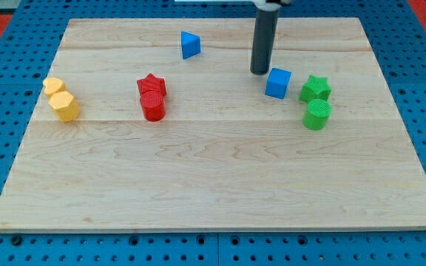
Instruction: Move the blue triangle diagonally top left to the blue cube
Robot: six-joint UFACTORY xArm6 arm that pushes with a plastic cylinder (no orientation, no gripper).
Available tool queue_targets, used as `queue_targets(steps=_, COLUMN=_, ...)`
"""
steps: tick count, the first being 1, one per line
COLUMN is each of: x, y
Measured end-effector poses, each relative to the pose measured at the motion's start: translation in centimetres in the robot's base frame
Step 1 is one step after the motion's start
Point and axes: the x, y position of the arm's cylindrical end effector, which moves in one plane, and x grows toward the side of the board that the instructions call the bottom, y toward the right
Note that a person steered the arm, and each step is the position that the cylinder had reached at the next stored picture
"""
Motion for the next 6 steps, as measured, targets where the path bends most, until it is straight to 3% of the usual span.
queue_targets(steps=1, x=-6.0, y=-2.1)
queue_targets(steps=3, x=-7.0, y=-16.0)
queue_targets(steps=4, x=-3.2, y=-15.8)
queue_targets(steps=5, x=-2.6, y=-9.8)
queue_targets(steps=6, x=-5.0, y=-9.2)
